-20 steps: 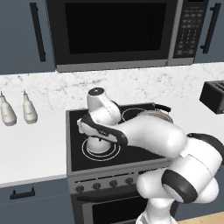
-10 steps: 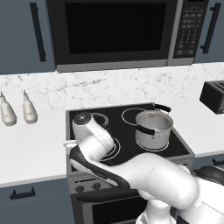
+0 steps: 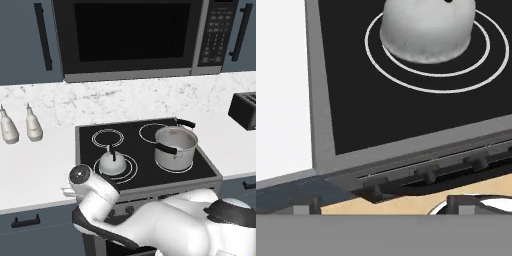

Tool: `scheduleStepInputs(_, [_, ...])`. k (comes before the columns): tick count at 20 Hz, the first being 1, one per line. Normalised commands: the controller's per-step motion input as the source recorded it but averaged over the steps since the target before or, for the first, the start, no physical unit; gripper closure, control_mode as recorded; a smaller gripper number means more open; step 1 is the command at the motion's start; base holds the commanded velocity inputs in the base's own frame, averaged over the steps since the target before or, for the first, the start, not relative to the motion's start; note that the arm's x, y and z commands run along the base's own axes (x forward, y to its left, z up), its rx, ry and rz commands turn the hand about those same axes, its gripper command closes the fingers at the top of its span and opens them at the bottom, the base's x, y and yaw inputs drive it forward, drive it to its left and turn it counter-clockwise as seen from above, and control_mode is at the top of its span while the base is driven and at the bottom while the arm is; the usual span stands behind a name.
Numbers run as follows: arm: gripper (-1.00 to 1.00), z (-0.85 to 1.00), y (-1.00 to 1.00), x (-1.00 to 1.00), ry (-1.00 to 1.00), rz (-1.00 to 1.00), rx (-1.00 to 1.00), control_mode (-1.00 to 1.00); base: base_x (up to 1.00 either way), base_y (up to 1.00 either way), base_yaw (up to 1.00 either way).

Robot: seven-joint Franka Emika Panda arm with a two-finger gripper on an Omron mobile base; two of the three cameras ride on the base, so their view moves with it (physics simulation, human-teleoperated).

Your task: Pick the kettle from the counter and place it on a stove burner. Then turn the burner on.

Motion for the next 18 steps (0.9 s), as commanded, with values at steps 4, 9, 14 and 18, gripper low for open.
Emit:
scheduleStepInputs(4, [-1.0, -0.3, 0.38, 0.0, -0.34, -0.08, 0.0, -1.0, 0.0, 0.0, 0.0])
scheduleStepInputs(9, [-1.0, -0.17, 0.25, 0.0, -0.21, -0.05, 0.0, -1.0, 0.0, 0.0, 0.0])
scheduleStepInputs(14, [-1.0, -0.14, 0.02, 0.0, -0.14, -0.02, 0.0, -1.0, 0.0, 0.0, 0.0])
scheduleStepInputs(18, [-1.0, -0.32, 0.0, 0.0, -0.16, 0.0, 0.0, -1.0, 0.0, 0.0, 0.0])
